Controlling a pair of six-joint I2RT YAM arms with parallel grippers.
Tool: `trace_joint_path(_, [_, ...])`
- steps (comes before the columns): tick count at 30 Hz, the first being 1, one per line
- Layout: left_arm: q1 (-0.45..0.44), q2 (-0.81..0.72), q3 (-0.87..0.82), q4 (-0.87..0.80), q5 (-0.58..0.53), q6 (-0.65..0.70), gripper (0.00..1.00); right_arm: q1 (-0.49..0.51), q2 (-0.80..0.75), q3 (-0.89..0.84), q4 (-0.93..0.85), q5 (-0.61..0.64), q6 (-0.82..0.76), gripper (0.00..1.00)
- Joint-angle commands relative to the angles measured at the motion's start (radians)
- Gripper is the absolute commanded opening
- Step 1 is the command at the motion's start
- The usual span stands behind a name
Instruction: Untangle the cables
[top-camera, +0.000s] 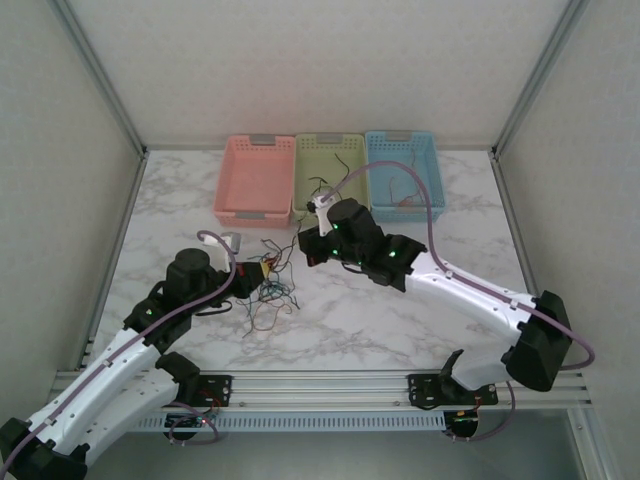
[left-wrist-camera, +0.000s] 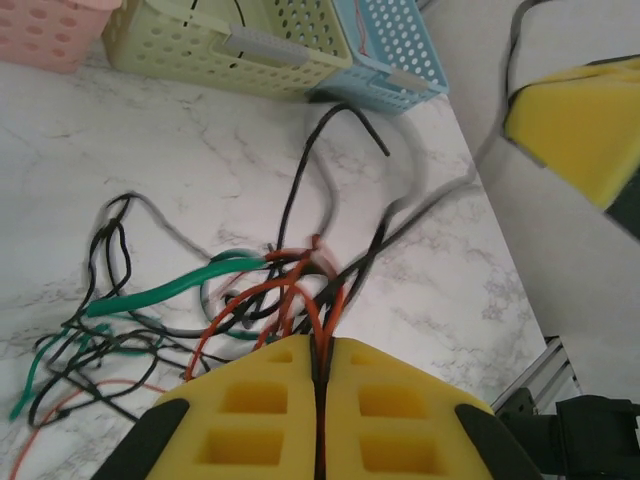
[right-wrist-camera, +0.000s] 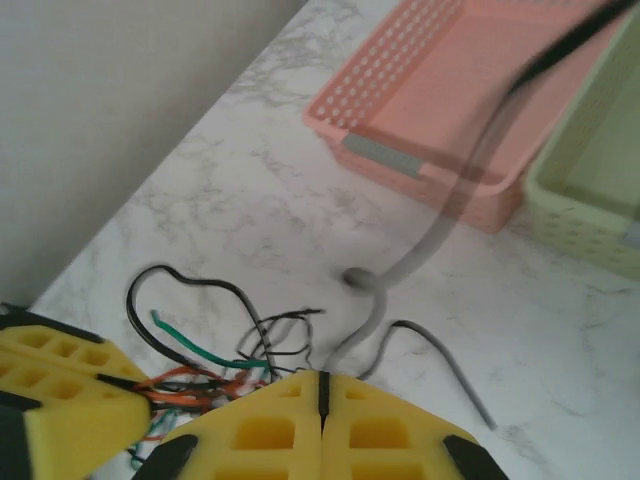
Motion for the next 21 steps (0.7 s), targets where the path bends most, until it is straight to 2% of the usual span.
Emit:
trace_joint_path(1, [0.011,-0.01,0.0,-0.063,-0.011,0.014,0.0,-0.061,-0.084,-0.028,-0.027,0.134,-0.055,0.0])
trace_joint_path(6, [0.011,-0.005,-0.005,-0.056,-0.013,0.013,0.0,-0.109,-0.15,-0.069,-0.018,0.125,-0.031,0.0])
trace_joint_path(11, [0.011,0.003,-0.006,-0.043,-0.01,0.007,0.0,-0.113,-0.135,-0.075,-0.01,0.036,-0.03,0.0])
trace_joint_path(12, [0.011,0.0,-0.005,-0.043,-0.011,0.004,0.0,-0.113,-0.13,-0.079,-0.006,0.008,-0.029,0.06])
trace_joint_path(15, [0.011,-0.003,0.002,-0.038,-0.025,-0.012,0.0,-0.113,-0.127,-0.107,0.035,-0.08,-0.02,0.33])
trace_joint_path(16, [0.011,-0.004,0.005,-0.033,-0.026,-0.021,0.0,-0.113,-0.131,-0.127,0.058,-0.104,-0.014,0.38])
trace_joint_path(21, [0.011,-0.002,0.026,0.023,-0.004,-0.076,0.0,-0.113,-0.125,-0.21,0.138,-0.203,-0.005,0.47])
